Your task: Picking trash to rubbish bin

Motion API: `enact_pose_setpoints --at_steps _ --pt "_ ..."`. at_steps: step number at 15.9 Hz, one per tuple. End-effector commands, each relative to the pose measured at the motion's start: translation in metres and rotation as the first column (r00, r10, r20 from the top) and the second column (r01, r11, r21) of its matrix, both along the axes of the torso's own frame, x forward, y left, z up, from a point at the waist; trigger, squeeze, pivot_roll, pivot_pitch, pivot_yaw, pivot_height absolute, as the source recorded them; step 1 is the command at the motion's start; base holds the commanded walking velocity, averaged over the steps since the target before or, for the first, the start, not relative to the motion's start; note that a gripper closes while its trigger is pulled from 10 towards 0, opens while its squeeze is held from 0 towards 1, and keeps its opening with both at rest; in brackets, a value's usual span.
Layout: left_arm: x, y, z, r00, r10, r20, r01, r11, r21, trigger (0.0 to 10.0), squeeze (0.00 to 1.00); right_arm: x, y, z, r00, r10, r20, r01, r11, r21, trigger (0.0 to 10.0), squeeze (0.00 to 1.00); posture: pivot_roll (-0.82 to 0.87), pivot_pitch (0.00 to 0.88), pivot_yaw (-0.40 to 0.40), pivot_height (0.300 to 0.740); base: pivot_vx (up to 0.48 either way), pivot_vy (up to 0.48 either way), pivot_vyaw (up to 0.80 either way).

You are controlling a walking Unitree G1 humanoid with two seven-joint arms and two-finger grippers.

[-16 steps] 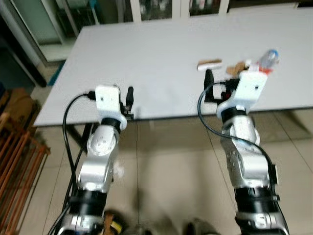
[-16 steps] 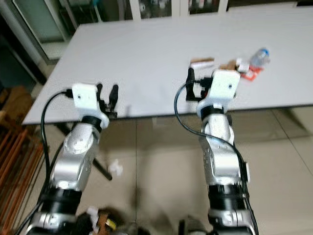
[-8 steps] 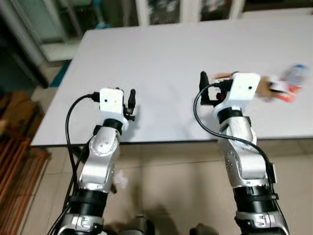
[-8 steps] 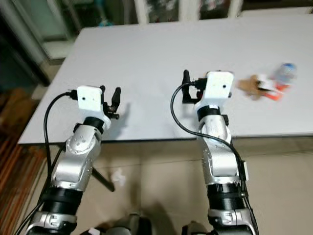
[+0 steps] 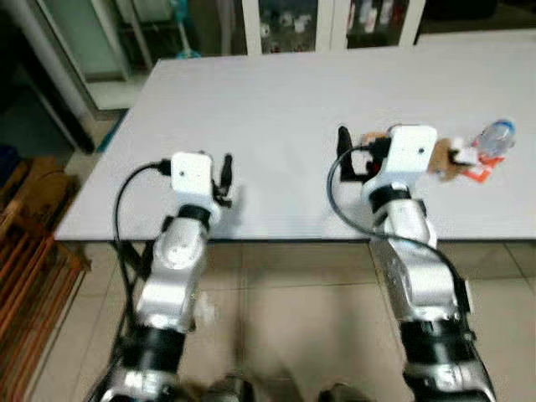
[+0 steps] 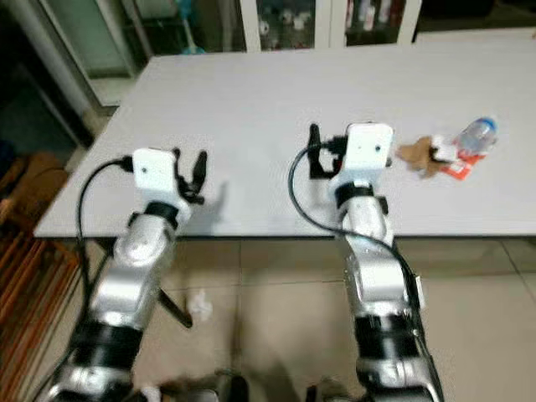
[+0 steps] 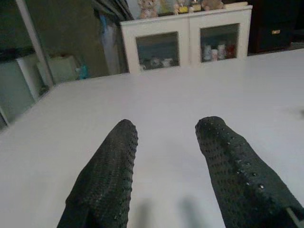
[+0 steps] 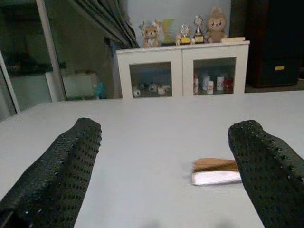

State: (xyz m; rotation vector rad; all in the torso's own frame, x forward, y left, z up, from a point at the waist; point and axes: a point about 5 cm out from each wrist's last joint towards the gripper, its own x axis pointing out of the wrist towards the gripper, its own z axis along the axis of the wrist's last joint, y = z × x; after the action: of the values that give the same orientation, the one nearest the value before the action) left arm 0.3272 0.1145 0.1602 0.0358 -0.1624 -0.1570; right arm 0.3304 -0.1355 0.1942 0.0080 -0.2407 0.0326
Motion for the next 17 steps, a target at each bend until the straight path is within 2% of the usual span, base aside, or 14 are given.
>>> enact_pose_setpoints --at_steps 1,13,17 --pt "0.0004 0.0047 0.0008 1.000 0.020 0.002 -0.020 1.000 0.017 10.0 0.00 0.0004 0.0018 0.0004 1.000 0.004 -0.005 -0.004 1.000 -0.002 10.0 0.00 0.01 0.134 0.081 0.720 0.251 -0.405 0.66" --pt "0.0008 0.0051 0.0009 1.000 0.017 0.001 -0.017 1.000 0.017 10.0 0.00 0.0003 0.0032 -0.0060 0.999 0.007 -0.040 -0.008 1.000 -0.022 10.0 0.00 0.01 0.121 0.083 0.720 0.265 -0.397 0.66" --pt "0.0006 0.0043 0.0010 1.000 0.014 0.003 -0.014 1.000 0.015 10.0 0.00 0.0010 0.0000 -0.0068 0.998 -0.003 -0.055 0.005 1.000 0.026 10.0 0.00 0.00 0.116 0.084 0.720 0.285 -0.383 0.00"
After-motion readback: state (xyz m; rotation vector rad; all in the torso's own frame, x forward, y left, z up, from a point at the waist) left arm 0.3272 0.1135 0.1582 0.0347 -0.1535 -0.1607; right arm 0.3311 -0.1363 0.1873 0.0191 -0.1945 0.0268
